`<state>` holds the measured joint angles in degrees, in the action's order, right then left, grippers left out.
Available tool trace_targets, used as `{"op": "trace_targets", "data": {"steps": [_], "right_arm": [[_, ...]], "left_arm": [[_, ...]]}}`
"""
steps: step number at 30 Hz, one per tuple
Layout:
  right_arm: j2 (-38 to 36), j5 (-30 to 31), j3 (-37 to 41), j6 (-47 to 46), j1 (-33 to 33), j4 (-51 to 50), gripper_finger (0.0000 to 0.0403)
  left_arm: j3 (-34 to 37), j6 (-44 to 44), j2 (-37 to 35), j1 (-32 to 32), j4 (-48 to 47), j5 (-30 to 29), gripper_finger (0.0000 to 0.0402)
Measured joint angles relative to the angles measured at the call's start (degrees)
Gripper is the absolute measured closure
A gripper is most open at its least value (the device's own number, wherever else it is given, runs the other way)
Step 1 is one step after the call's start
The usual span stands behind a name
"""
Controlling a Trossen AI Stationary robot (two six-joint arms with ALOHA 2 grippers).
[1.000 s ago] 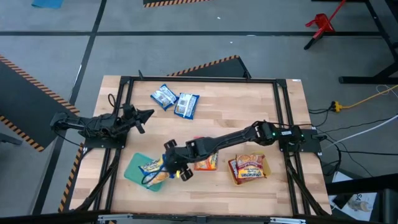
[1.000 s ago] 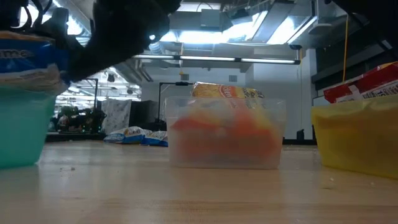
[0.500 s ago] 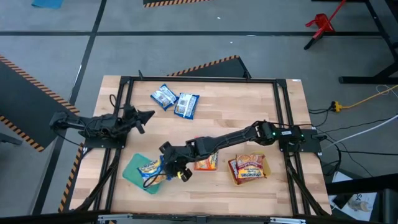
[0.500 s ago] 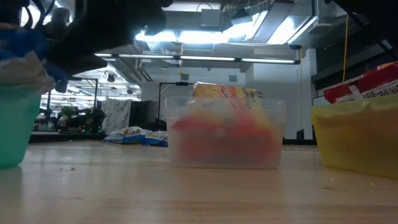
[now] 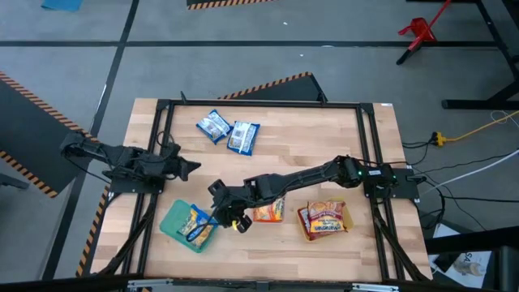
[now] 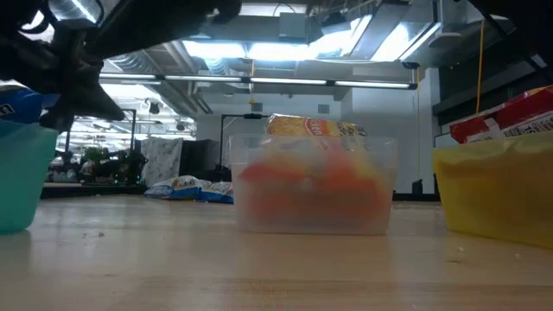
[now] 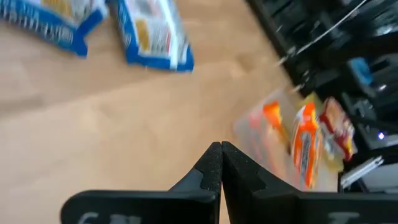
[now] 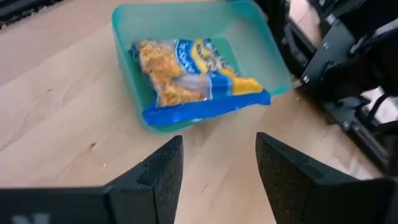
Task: Sort Maruchan noodles
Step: Adjust the green bin
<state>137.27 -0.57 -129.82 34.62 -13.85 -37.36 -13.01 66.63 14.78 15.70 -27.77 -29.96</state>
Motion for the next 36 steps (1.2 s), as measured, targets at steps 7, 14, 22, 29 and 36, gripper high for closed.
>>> {"op": "trace_targets", "data": {"steps": [7, 14, 22, 29, 36], "right_arm": [[0.30, -0.15, -0.05, -0.34, 0.00, 2.98, 0.0217], [0.55, -0.51, -0.02, -1.48, 0.00, 4.10, 0.0217], [0.55, -2.12, 0.11, -3.42, 0.00, 4.21, 0.0217], [0.55, -3.79, 0.11, -5.19, 0.00, 4.27, 0.0217], [0.55, -8.21, 0.11, -5.85, 0.00, 5.39, 0.0217]], "left_arm": [[-6.72, 8.09, 9.92, 2.34, -13.31, 11.35, 0.0401], [-12.86, 13.34, 19.81, 5.29, -22.38, 17.88, 0.0401], [-20.89, 22.63, 31.18, 8.86, -32.57, 22.67, 0.0401], [-23.09, 27.62, 42.46, 12.13, -35.83, 33.01, 0.0401], [-23.06, 30.64, 50.12, 17.30, -35.33, 41.58, 0.0401]]}}
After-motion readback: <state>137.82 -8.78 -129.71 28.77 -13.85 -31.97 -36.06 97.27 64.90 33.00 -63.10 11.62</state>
